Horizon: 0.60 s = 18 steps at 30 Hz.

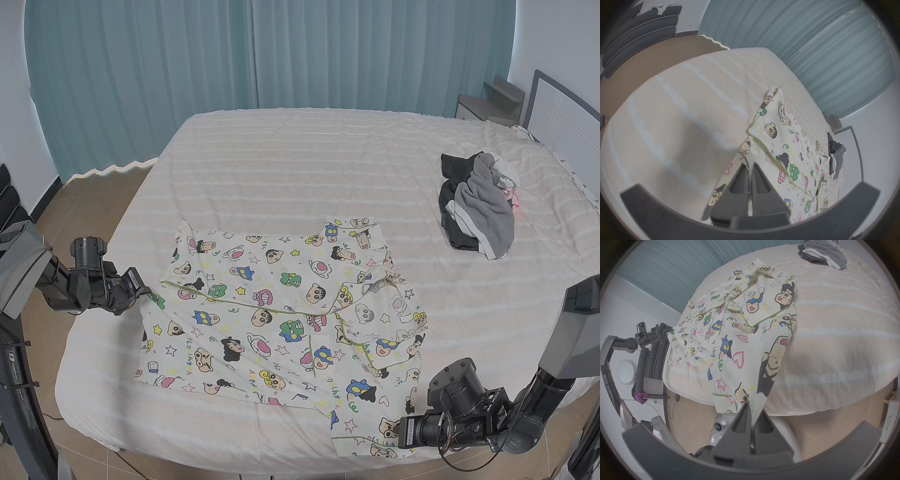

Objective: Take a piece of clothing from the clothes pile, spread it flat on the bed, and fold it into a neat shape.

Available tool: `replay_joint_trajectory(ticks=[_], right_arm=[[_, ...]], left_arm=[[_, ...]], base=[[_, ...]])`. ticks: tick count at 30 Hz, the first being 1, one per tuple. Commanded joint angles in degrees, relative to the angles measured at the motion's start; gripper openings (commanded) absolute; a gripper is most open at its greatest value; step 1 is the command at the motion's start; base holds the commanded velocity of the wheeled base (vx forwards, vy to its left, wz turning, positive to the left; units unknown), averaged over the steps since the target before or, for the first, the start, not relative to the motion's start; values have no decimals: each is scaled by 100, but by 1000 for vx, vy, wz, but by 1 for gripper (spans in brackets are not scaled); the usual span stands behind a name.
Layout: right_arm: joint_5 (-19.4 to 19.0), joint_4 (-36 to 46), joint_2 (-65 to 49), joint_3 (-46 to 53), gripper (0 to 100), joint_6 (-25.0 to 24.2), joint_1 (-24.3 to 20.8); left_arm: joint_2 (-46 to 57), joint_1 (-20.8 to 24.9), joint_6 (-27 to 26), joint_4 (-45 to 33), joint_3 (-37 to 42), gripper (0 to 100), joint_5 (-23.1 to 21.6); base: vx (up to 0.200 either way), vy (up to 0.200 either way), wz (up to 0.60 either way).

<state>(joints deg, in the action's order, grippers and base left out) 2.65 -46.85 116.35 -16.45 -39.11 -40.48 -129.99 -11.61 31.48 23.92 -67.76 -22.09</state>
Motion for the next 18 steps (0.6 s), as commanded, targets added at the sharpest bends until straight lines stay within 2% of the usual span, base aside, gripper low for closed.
replay_joint_trajectory(ticks=[1, 11, 12, 18], right_arm=[[-1, 0, 11, 1, 0, 0, -3], [-1, 0, 11, 10, 0, 8, -3], [-1, 0, 11, 10, 0, 8, -3], [8, 0, 11, 10, 0, 0, -3]], left_arm=[[-79, -70, -1, -10, -133, 0, 3], [-150, -70, -10, -19, -124, 0, 3], [-150, -70, -10, -19, -124, 100, 3], [-88, -96, 16, -36, -36, 100, 3]], base=[[0, 0, 0], [0, 0, 0], [0, 0, 0], [0, 0, 0]])
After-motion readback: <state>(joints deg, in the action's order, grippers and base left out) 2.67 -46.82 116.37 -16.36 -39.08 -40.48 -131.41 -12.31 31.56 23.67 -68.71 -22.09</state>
